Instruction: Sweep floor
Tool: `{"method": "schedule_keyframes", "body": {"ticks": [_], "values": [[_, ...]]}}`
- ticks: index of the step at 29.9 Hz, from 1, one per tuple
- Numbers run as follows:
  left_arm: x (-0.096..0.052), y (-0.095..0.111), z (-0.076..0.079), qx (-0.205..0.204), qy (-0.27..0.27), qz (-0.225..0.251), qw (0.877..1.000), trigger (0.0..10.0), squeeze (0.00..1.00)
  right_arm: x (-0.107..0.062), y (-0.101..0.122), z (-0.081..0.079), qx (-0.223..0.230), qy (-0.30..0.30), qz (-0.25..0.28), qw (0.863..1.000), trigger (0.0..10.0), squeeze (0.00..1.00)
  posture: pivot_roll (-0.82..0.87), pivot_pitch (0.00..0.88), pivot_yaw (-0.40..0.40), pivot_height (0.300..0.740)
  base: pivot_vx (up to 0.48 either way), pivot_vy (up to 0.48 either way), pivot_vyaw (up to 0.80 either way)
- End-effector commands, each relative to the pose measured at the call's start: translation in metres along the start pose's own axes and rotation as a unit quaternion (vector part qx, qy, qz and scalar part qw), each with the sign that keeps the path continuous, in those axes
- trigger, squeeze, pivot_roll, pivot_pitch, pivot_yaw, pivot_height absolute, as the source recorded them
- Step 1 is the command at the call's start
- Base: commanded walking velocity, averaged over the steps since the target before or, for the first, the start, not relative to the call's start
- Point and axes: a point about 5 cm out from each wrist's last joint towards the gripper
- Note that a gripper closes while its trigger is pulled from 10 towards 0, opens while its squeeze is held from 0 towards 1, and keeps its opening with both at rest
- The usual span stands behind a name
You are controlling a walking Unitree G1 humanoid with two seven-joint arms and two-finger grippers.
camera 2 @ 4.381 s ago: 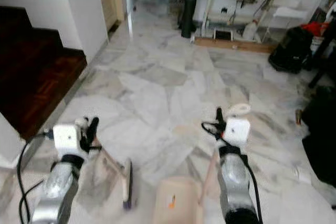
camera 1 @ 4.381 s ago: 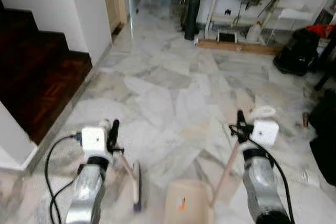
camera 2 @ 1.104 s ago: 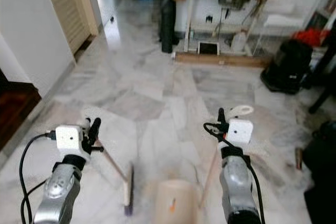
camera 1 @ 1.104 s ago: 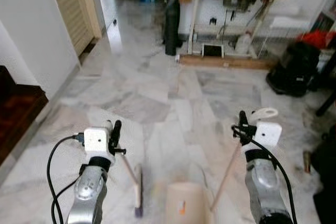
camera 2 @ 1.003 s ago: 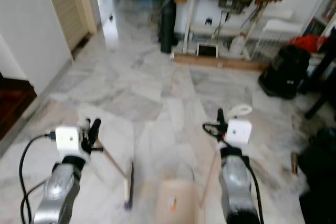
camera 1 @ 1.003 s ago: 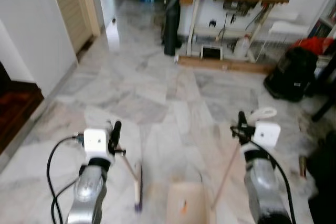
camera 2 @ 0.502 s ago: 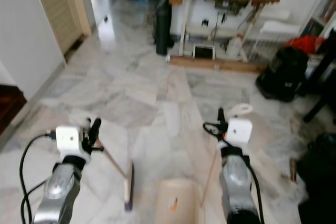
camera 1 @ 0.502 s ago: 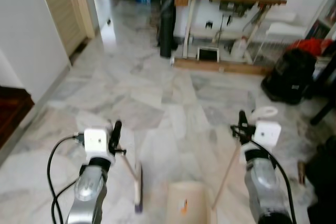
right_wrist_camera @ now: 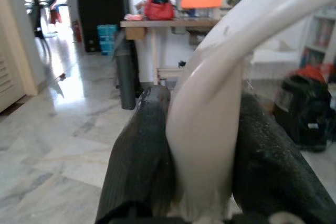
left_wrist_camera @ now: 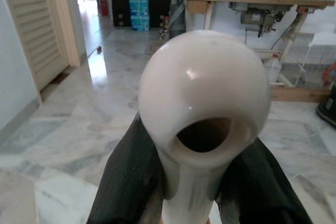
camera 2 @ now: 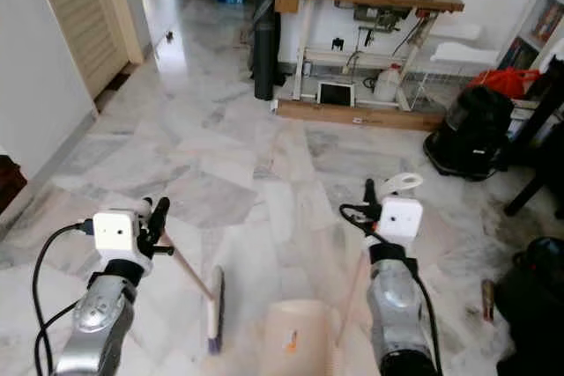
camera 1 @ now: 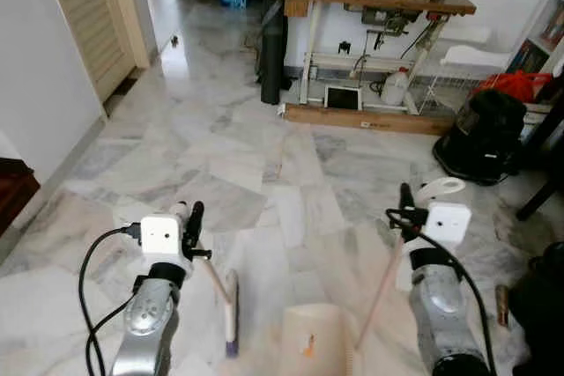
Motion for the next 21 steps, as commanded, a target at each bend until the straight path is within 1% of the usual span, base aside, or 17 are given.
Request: {"method": "schedule_keyframes", "body": {"ticks": [1, 17, 21], "values": [[0.004, 0.0103, 0.0049, -0.001, -0.006, 0.027, 1.0, 10.0, 0.0, 0.0019, 0.0054, 0.0088, 0.001, -0.015, 0.013, 1.0, 10.0, 0.0, 0.03, 0.0, -0.023, 0.74, 0.0, 0.0, 0.0], [0.0035, 0.0096, 0.005, -0.003, -0.007, 0.024, 1.0, 10.0, 0.0, 0.002, 0.0049, 0.0088, 0.005, -0.016, 0.011, 1.0, 10.0, 0.0, 0.03, 0.0, -0.023, 0.74, 0.0, 0.0, 0.0], [0.0035, 0.0094, 0.0048, -0.004, -0.006, 0.023, 1.0, 10.0, 0.0, 0.0024, 0.0012, 0.0079, 0.008, -0.014, -0.005, 1.0, 10.0, 0.0, 0.03, 0.0, -0.023, 0.74, 0.0, 0.0, -0.64]]}}
Point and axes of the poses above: a point about 5 cm out from each wrist's last joint towards the gripper, its own x axis pointing out of the wrist towards the gripper, its own y axis along the axis of the wrist's last joint, z = x × y, and after that the axes turned 2 degrees about -x, right-handed
